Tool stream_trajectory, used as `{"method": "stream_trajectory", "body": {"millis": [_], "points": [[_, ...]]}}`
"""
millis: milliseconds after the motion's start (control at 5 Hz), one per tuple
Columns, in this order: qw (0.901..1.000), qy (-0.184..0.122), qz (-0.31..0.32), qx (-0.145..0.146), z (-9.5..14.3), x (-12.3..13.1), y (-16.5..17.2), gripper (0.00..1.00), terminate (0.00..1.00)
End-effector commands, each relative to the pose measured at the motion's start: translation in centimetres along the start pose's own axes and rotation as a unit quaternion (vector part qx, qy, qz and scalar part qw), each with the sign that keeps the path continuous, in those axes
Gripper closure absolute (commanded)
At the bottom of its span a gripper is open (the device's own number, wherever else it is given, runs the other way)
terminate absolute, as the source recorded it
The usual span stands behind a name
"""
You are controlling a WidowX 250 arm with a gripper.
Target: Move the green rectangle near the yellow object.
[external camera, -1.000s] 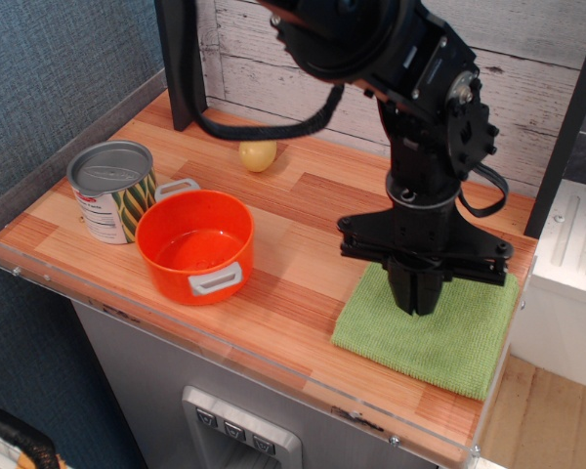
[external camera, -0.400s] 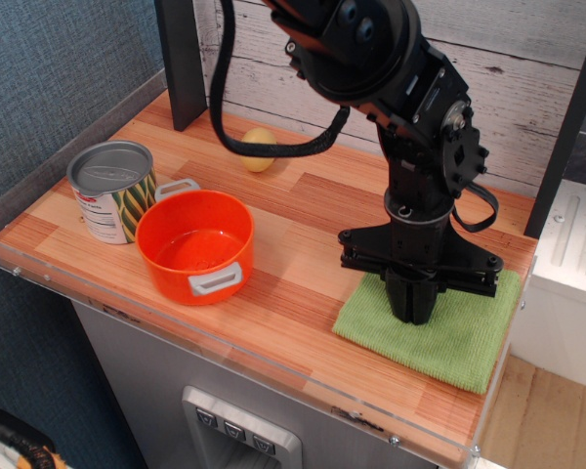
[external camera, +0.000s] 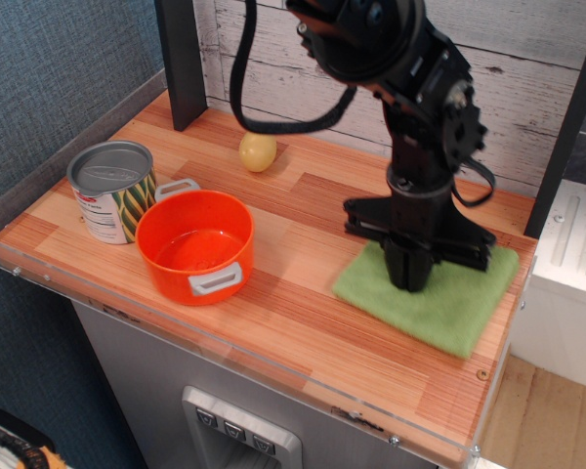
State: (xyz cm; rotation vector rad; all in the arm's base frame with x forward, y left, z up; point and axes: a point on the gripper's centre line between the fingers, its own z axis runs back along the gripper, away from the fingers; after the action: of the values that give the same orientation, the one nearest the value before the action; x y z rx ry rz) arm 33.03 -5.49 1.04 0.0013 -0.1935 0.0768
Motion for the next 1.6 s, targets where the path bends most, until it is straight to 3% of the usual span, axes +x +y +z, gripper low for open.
{"method": "stream_trajectory", "body": {"millis": [0, 600, 1000, 1200, 1400], "points": [[0.9996, -0.015, 0.015, 0.017, 0.4, 2.8, 3.9, 1.00, 0.00], [0.9989, -0.028, 0.020, 0.033, 0.0, 5.4, 8.1, 1.00, 0.00], [0.9995, -0.019, 0.024, 0.012, -0.3, 5.6, 8.9, 1.00, 0.00], [0.9996, -0.016, 0.021, 0.013, -0.4, 5.8, 9.0, 0.00, 0.00], [0.9999, -0.012, 0.008, 0.008, -0.2, 6.0, 9.3, 0.00, 0.00]]}}
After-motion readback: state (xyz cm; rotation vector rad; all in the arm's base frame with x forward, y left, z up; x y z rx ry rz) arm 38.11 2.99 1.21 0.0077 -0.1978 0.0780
